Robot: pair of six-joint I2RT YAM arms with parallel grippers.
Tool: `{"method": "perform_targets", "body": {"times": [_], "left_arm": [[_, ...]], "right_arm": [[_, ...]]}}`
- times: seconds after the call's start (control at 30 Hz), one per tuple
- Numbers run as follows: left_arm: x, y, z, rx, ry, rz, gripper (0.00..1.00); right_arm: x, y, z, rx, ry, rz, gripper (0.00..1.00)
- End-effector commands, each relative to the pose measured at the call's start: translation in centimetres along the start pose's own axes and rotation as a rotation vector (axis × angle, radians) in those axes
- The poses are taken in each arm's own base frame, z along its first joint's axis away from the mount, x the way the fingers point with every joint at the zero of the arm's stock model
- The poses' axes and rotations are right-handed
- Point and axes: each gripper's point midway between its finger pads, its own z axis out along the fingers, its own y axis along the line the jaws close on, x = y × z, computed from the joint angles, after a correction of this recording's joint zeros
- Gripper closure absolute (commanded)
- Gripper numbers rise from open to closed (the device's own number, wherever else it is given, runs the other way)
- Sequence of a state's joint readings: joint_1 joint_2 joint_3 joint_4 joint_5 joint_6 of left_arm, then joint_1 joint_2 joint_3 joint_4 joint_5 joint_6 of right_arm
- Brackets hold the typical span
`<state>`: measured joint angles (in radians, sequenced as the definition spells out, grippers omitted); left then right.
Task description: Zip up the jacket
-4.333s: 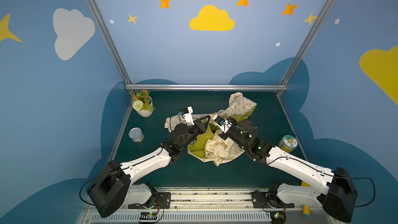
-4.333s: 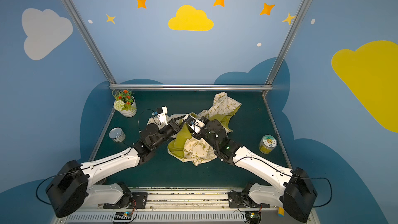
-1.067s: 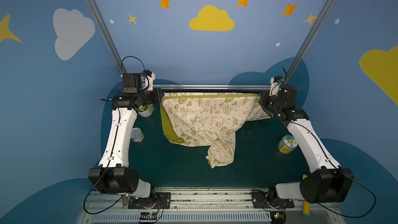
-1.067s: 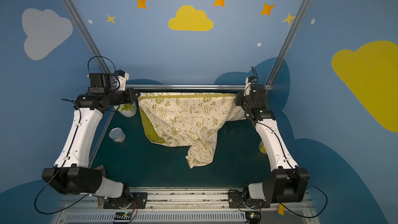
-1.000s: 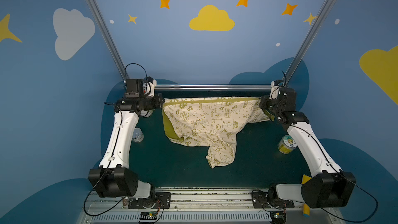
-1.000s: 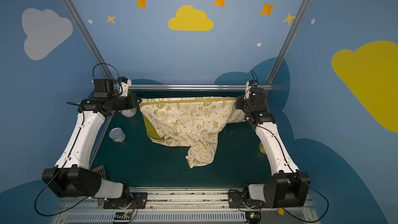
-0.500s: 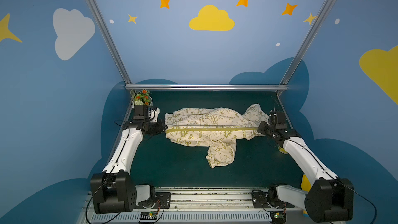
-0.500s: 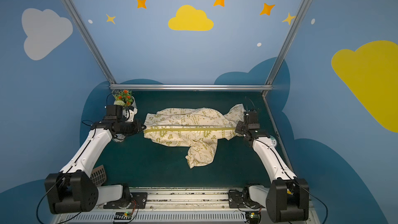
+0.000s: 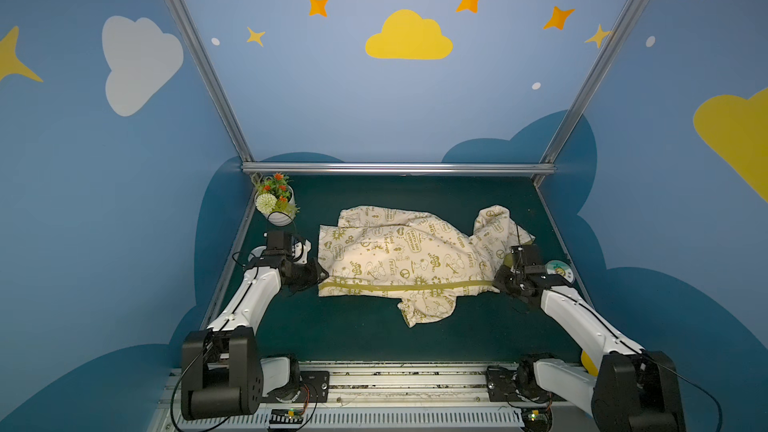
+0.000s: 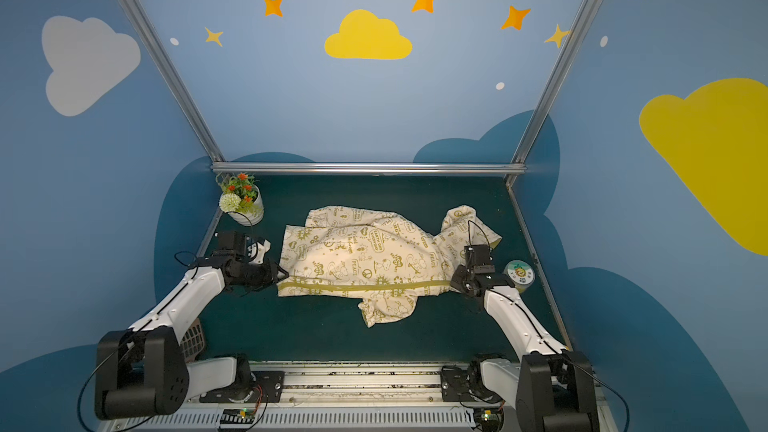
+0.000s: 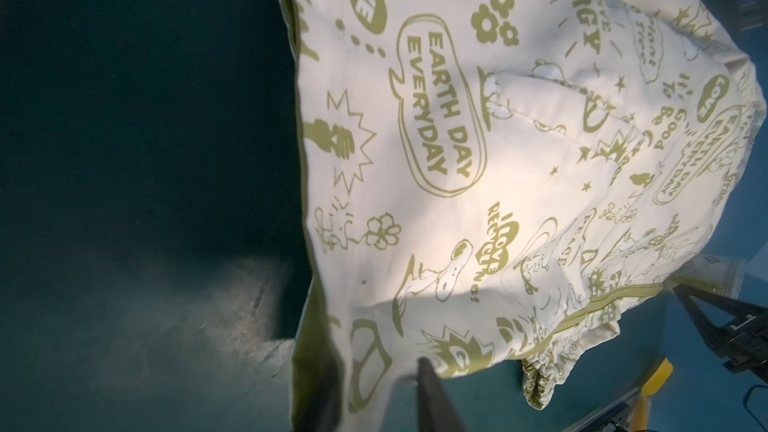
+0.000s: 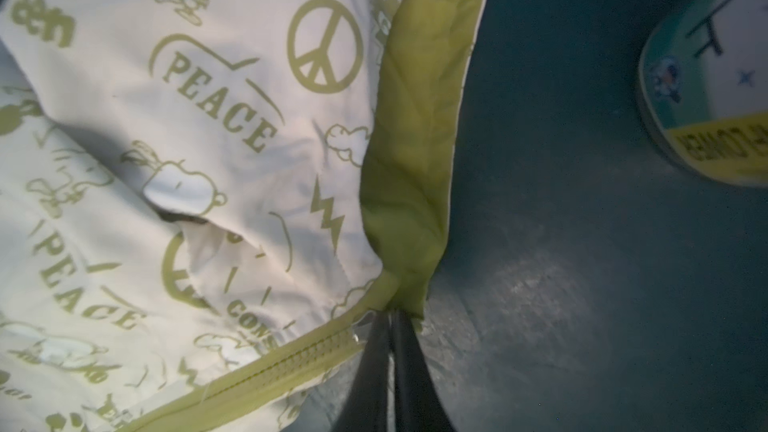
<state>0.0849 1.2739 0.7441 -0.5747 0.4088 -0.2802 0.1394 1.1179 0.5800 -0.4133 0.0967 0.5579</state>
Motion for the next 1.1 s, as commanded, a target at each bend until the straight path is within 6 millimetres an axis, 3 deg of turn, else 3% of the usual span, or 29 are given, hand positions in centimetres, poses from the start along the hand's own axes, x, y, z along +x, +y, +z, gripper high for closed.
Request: {"method": "perform_targets", "body": {"times": [0.0,0.03,0.07,0.2,0.3,0.5,0.63,0.83,0.97,1.07], "left_arm": [[-1.0,0.0,-0.6,-0.021,-0.030,0.014,0.21],[-1.3,0.1,-1.0,-0.038,-0.044,0.017,0.04],[-1.6,0.1,-1.5,-0.051,-0.067,0.028,0.00],[-3.6,-0.1,-4.3,-0.109,-0.234,0.079,0.00],[-5.4,-1.0,-6.3,-0.098,-0.404,0.142,0.00],[-7.7,-2.6,-7.6,-0.050,-0.644,0.358,0.00],[-9.9,0.1,-7.9,-0.193,-0.783,0.344,0.00],[-12.1,3.7,-5.6,-0.339,-0.748,0.242,0.00],[-12.1,3.9,-5.1,-0.316,-0.828,0.269,0.00],[-11.7,3.6,-4.5,-0.260,-0.888,0.296,0.00]], "right_arm": [[-1.7,0.7,-2.0,-0.032,-0.074,-0.040,0.42],[-2.4,0.3,-3.1,-0.008,-0.108,-0.037,0.26],[-3.0,0.0,-4.1,0.009,-0.145,-0.052,0.17],[-5.8,0.1,-8.1,0.019,-0.281,-0.129,0.15],[-7.0,0.6,-9.3,0.005,-0.358,-0.199,0.15],[-9.3,1.6,-7.0,-0.016,-0.578,-0.332,0.15],[-10.3,-0.7,-4.5,0.113,-0.584,-0.311,0.14],[-11.7,0.4,-0.2,0.087,-0.641,-0.362,0.14],[-12.3,0.3,1.1,0.078,-0.660,-0.359,0.13],[-12.0,1.6,1.4,0.003,-0.654,-0.396,0.13]]}}
